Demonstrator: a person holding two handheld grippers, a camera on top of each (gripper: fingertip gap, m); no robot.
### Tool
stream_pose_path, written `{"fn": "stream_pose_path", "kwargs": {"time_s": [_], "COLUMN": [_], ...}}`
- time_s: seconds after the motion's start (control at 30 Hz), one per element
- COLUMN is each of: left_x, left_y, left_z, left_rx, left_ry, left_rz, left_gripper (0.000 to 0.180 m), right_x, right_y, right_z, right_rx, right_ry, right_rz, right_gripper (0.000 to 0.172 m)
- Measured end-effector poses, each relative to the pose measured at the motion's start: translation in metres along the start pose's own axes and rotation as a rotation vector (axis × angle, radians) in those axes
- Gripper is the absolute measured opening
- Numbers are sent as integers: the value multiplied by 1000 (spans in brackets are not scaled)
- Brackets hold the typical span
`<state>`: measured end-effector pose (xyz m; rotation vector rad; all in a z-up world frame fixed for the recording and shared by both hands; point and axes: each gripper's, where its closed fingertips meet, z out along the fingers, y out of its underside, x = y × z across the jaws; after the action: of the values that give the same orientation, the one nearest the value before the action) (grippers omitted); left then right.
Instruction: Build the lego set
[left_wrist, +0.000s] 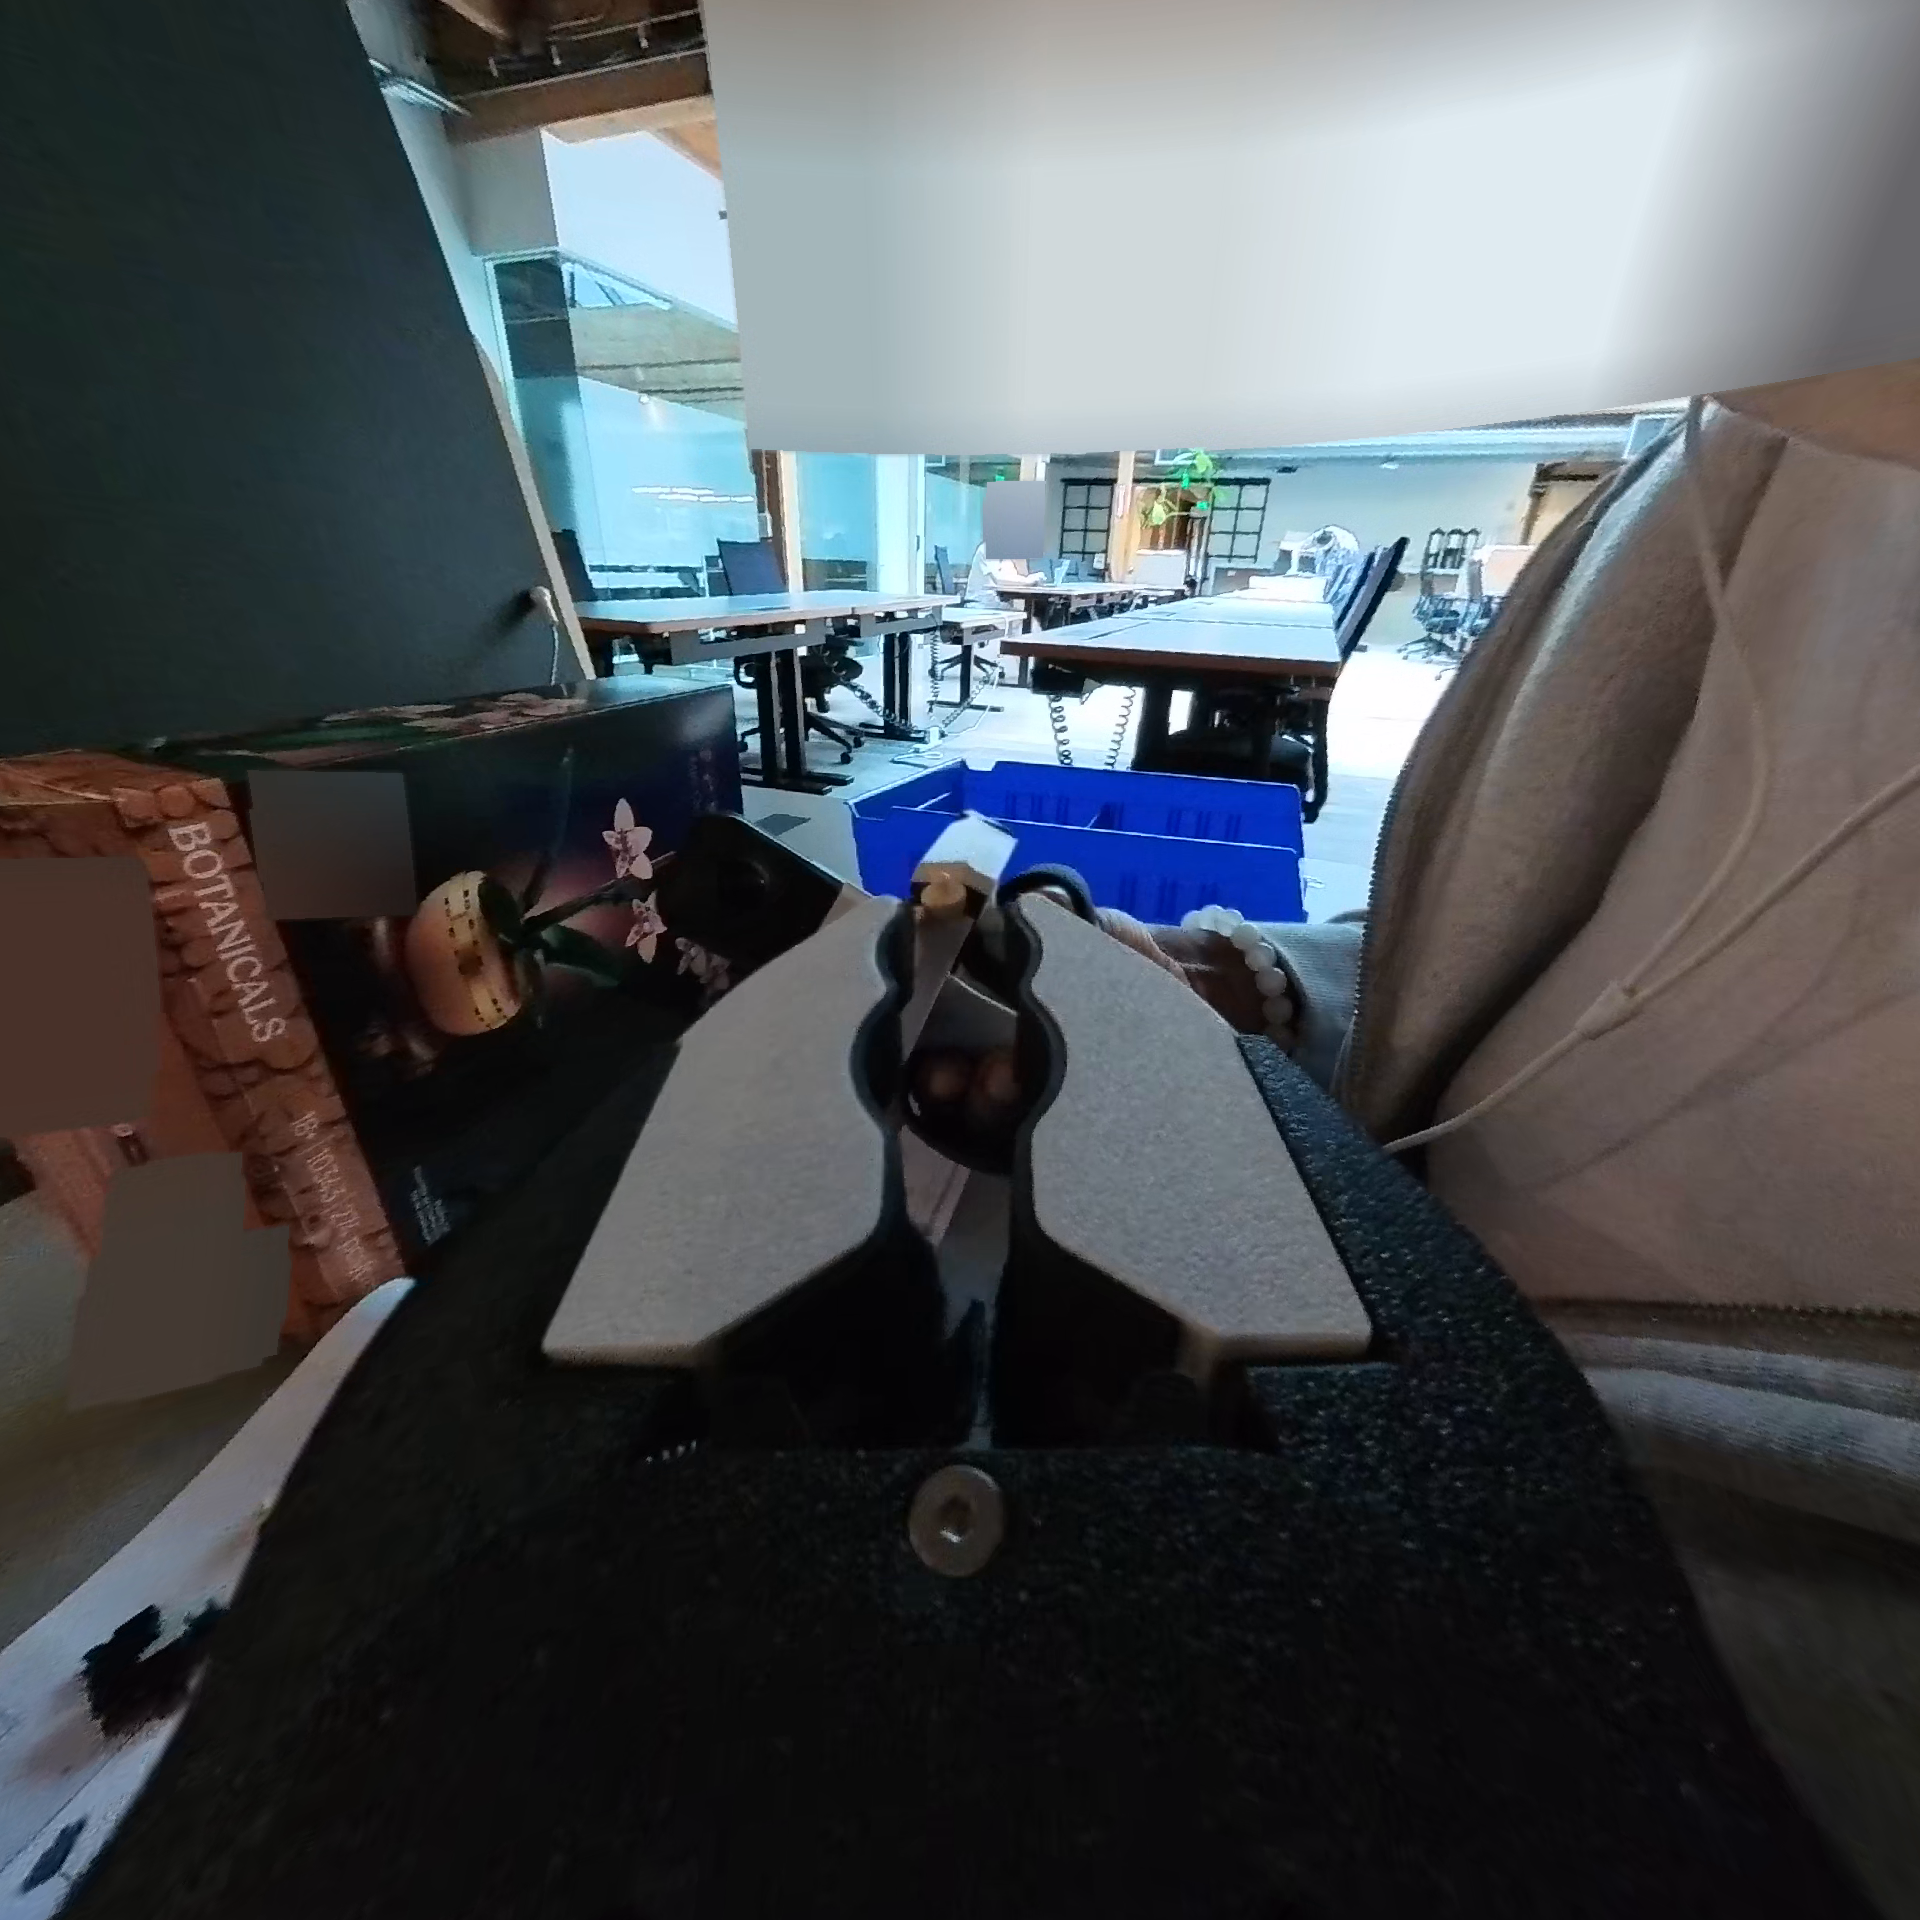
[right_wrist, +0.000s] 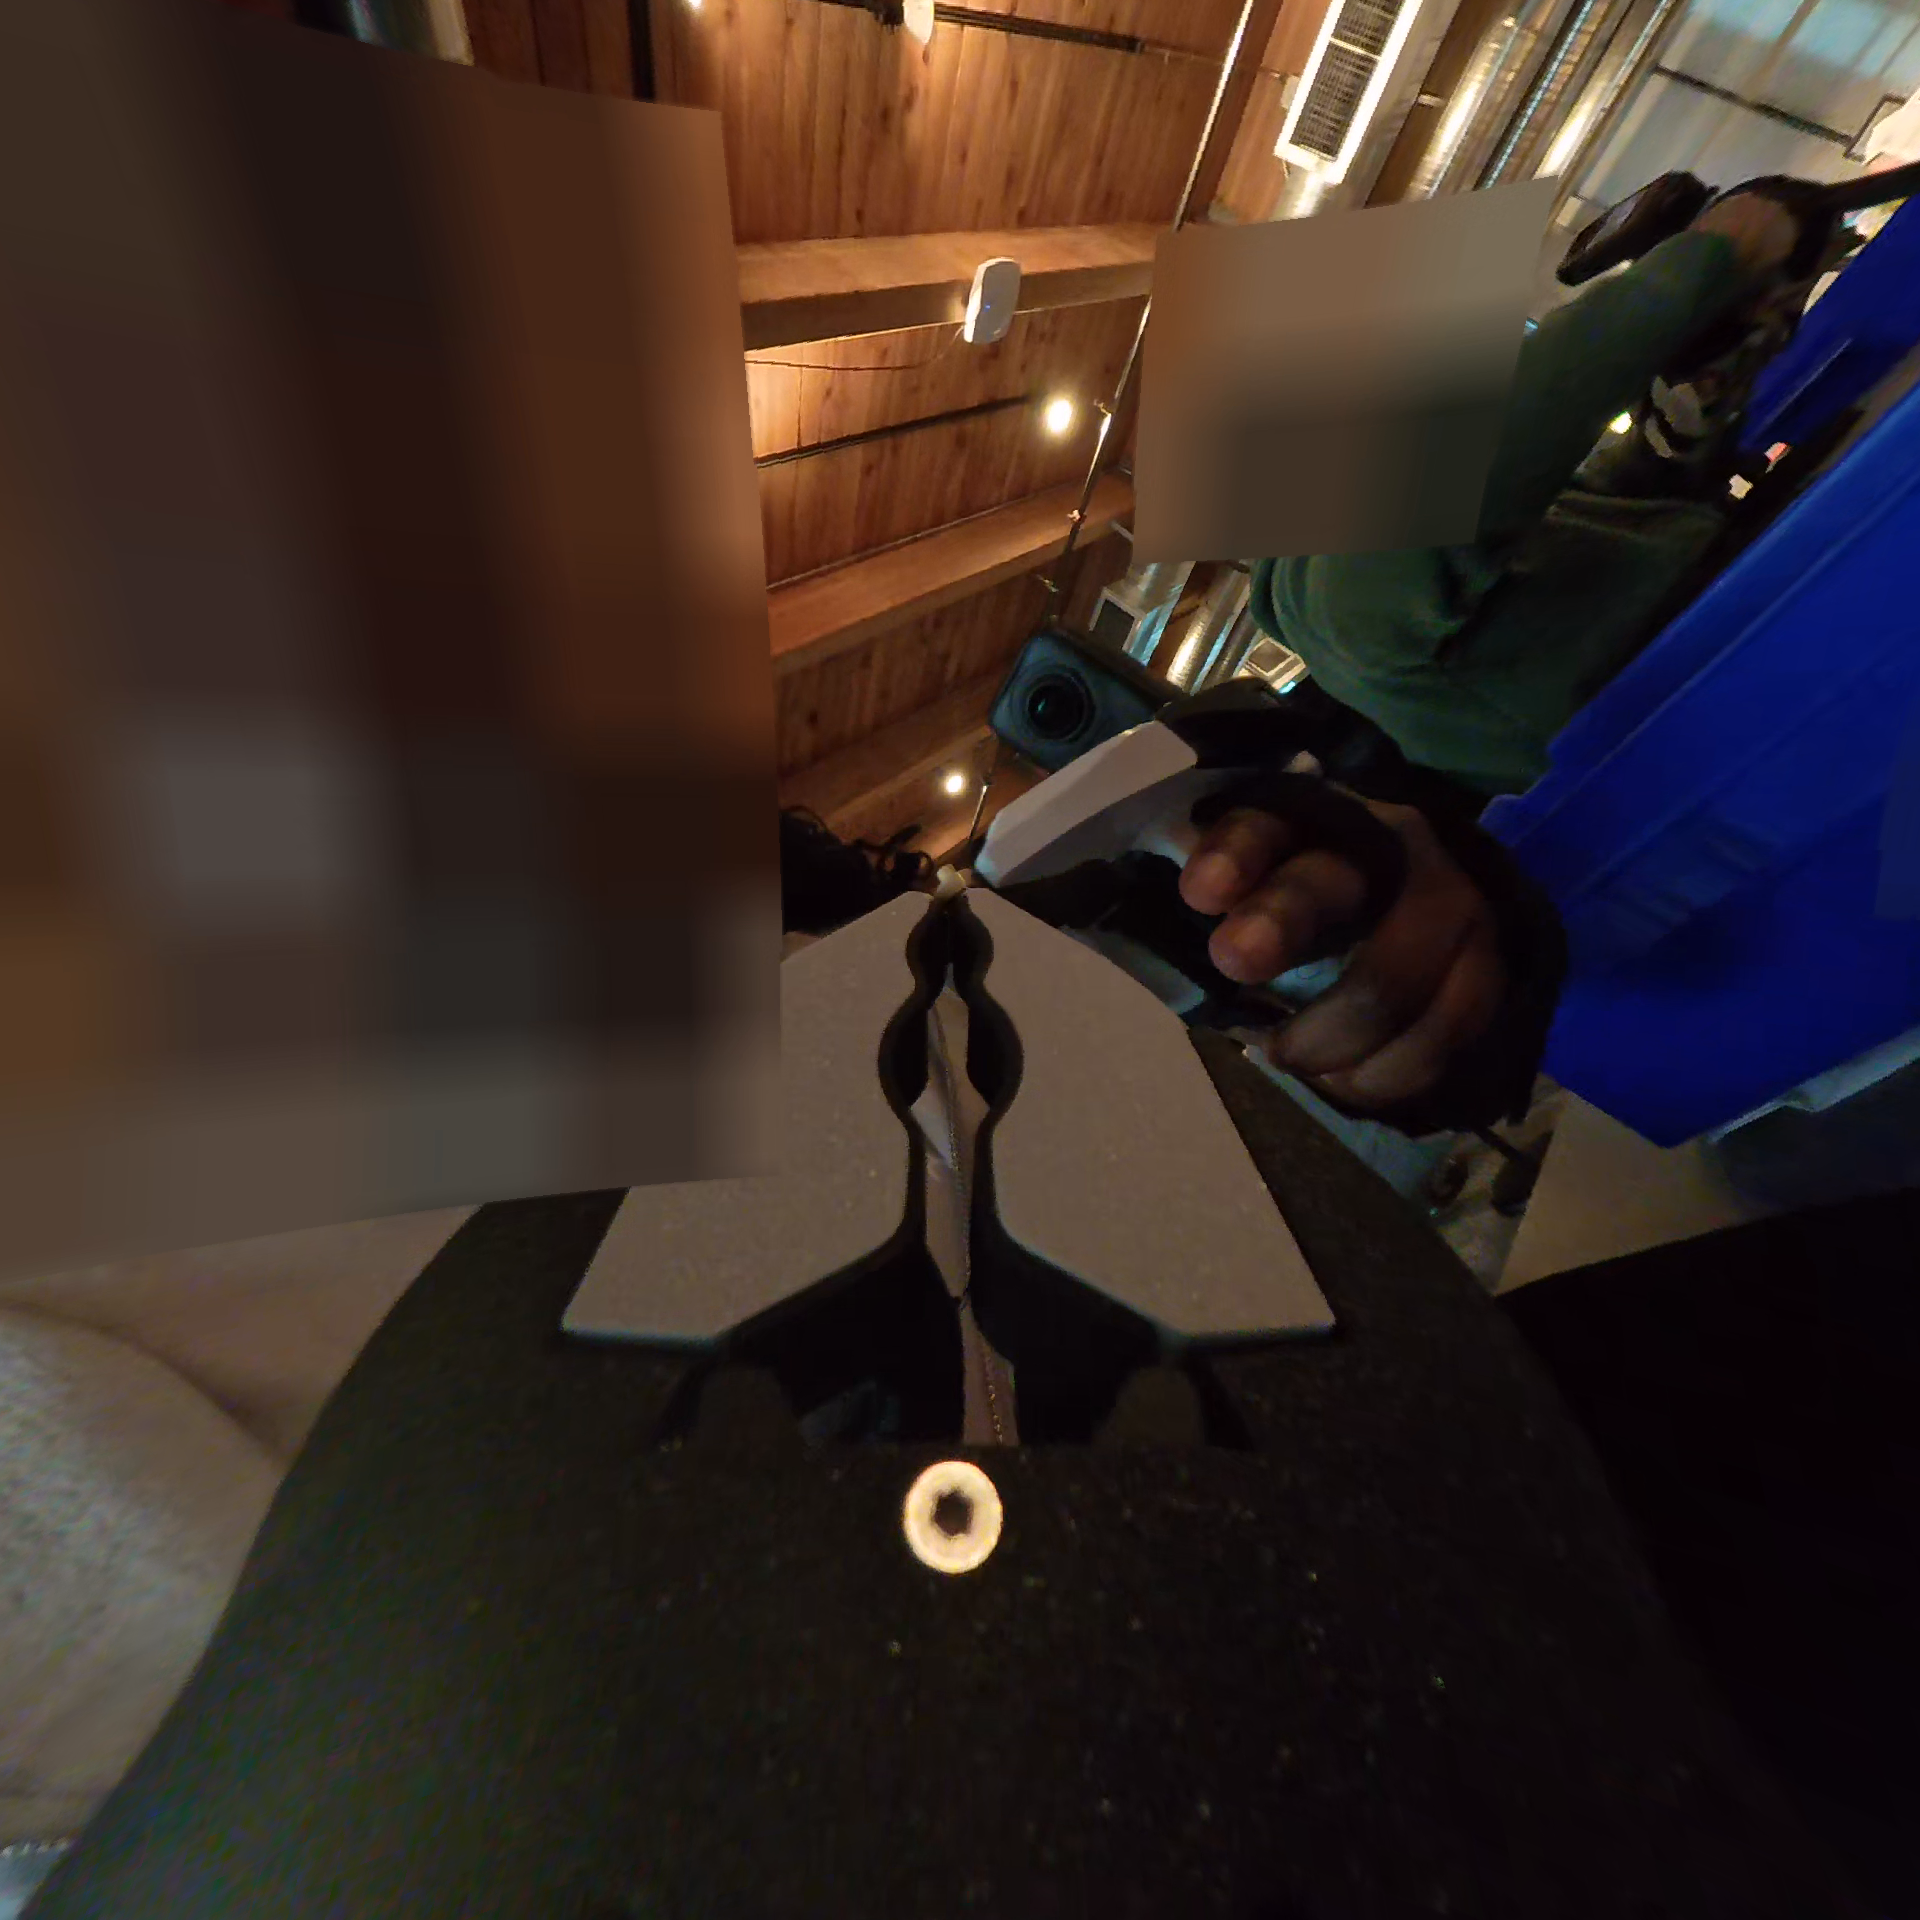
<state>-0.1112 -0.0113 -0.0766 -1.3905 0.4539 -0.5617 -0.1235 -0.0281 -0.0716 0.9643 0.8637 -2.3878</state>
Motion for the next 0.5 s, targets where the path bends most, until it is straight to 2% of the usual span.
{"fn": "stream_pose_path", "kwargs": {"time_s": [0.5], "left_x": [1], "left_y": [6], "left_z": [-3], "left_rx": [-13], "left_ry": [29], "left_rz": [8], "left_gripper": [9], "right_x": [0], "right_y": [6], "right_z": [-8], "right_rx": [-38], "right_ry": [32], "right_rz": [41], "right_gripper": [0]}}
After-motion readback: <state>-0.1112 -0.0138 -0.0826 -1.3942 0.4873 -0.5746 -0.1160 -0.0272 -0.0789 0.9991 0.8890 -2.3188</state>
